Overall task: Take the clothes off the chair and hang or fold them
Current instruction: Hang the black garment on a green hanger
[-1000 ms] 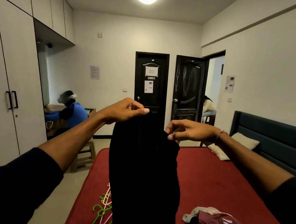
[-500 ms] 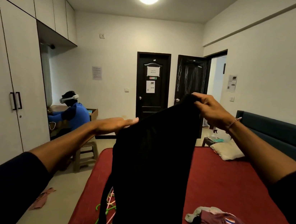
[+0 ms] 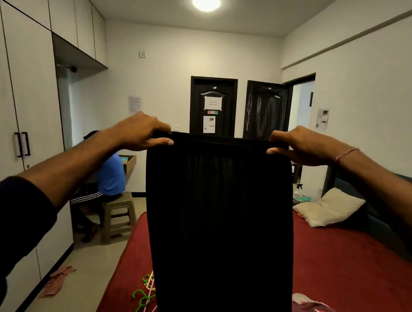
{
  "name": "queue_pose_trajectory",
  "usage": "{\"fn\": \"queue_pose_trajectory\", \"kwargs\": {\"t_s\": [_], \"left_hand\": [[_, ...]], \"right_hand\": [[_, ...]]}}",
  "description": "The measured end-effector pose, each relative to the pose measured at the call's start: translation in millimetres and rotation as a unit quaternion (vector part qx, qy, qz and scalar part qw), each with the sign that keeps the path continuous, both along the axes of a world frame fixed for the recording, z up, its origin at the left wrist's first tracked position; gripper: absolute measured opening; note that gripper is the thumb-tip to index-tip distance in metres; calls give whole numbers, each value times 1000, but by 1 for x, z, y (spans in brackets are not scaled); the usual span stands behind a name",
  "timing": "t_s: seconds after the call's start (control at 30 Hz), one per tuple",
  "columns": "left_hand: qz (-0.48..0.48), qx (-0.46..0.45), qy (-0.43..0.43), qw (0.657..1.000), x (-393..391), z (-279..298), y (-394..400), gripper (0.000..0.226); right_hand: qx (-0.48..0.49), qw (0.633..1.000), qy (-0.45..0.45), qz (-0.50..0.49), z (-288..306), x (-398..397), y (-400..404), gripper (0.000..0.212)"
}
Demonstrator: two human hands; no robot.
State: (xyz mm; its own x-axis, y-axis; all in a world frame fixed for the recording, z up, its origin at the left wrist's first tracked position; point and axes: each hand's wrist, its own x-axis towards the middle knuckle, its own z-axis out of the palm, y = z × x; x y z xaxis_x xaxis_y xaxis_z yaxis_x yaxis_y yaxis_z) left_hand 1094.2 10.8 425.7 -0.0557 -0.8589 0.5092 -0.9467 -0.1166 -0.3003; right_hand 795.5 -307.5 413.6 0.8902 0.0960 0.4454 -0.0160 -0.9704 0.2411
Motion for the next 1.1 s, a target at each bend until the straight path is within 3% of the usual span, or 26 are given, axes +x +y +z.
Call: {"fn": "queue_pose_trajectory", "kwargs": {"t_s": [0.17,0.27,0.4,0.57,0.73,0.87,0.97,1.1], "left_hand": [[121,-67,-144,980,-8,27,-6,73],[208,-89,-209,951,-17,41,-8,74],[252,-137,-270,919,-28,51,-16,68],[239,-171,-206,933,-31,56,-23,55],[87,-153,-22,984,-36,55,-16,33],[51,-141,65,987,-35,53,-9,29],[72,-161,79,981,-35,50,-11,29],[164,-180,14,970,-41,46,-24,45]], "right_hand": [[-85,995,-59,-5,32,-1,2,59],[-120,986,-108,-46,44,1,6,55],[-161,969,-146,-116,48,5,12,52],[-165,956,-199,-138,50,8,13,60],[-124,952,-233,-156,52,7,13,68],[-95,959,-236,-128,50,2,14,67],[-84,960,-238,-123,46,-1,17,65],[-89,957,-226,-156,41,1,22,53]]}}
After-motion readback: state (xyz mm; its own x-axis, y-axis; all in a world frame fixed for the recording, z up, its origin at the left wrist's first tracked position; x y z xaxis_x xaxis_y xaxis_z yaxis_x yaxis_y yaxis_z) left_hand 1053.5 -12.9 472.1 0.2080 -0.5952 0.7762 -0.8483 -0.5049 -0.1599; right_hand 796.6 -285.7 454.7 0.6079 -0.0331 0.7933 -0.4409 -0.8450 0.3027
